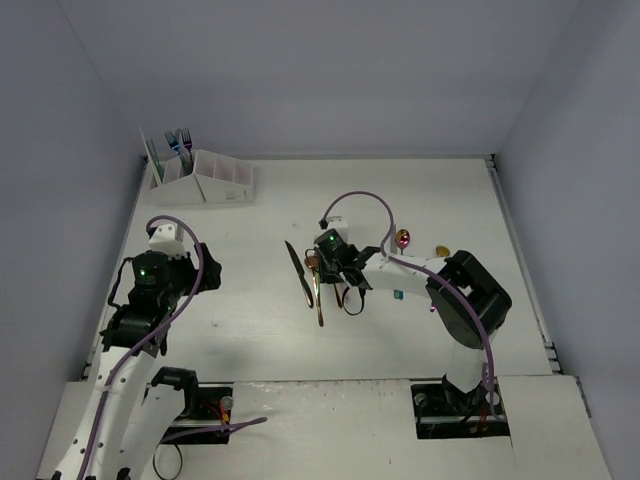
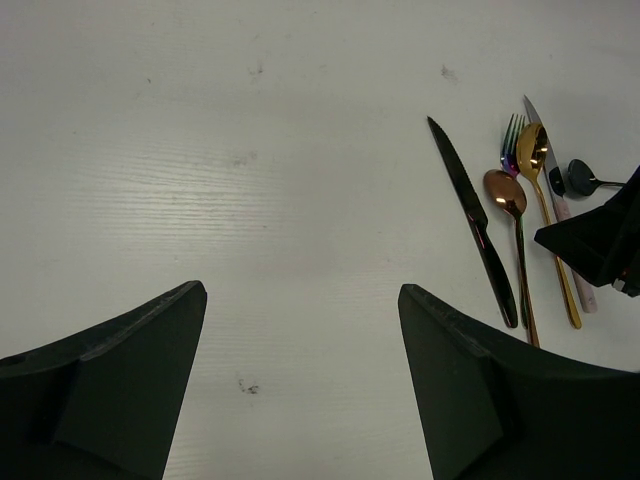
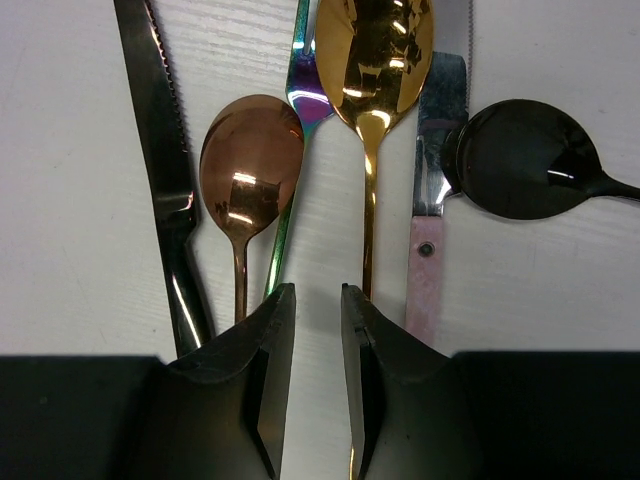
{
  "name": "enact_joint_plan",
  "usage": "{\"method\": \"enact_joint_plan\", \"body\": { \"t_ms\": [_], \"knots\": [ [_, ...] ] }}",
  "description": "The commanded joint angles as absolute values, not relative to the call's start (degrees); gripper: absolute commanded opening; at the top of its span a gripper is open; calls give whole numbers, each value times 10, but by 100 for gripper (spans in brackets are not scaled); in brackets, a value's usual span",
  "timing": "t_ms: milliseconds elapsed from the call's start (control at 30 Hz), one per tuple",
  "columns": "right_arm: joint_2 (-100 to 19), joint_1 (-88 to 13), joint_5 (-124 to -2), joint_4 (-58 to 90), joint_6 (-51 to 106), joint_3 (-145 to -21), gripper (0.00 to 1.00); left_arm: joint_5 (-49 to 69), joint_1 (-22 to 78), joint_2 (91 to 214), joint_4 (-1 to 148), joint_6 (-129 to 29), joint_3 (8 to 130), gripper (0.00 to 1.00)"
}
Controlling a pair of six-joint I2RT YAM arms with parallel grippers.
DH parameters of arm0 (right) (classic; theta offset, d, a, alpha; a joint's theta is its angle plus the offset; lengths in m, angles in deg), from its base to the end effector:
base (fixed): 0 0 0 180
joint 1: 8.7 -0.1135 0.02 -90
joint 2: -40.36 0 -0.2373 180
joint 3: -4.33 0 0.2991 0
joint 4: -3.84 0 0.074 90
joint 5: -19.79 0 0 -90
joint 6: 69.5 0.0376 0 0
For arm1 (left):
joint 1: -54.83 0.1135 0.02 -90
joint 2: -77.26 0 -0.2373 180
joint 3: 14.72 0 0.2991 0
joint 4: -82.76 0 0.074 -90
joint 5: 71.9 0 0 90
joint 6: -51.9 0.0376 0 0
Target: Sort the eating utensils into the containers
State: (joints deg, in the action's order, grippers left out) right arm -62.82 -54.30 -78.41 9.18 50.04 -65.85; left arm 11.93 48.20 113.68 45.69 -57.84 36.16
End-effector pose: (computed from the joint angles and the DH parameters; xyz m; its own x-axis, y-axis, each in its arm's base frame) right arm 0.2922 0.2907 0.1127 -0.6877 -0.0048 -0.7260 -0.3332 0.8905 0.3097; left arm 0.2195 -0.0296 0.2862 -0.4315 -0.2879 -0.8549 0.0718 0.9337 -0.3507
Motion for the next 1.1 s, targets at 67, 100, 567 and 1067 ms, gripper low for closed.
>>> {"method": "enact_joint_plan", "body": {
  "t_ms": [67, 100, 567, 1067],
  "knots": [
    [-644, -549, -816, 75, 515, -700, 23, 120, 482, 1141, 478, -580, 384, 75],
    [-647, -549, -817, 75, 516, -703, 24, 120, 482, 1141, 478, -580, 384, 75],
    [-661, -550, -820, 75, 528, -723, 31, 118, 482, 1147, 477, -576, 385, 75],
    [-692, -550, -821, 77, 538, -743, 33, 118, 482, 1152, 476, -573, 385, 75]
  ]
}}
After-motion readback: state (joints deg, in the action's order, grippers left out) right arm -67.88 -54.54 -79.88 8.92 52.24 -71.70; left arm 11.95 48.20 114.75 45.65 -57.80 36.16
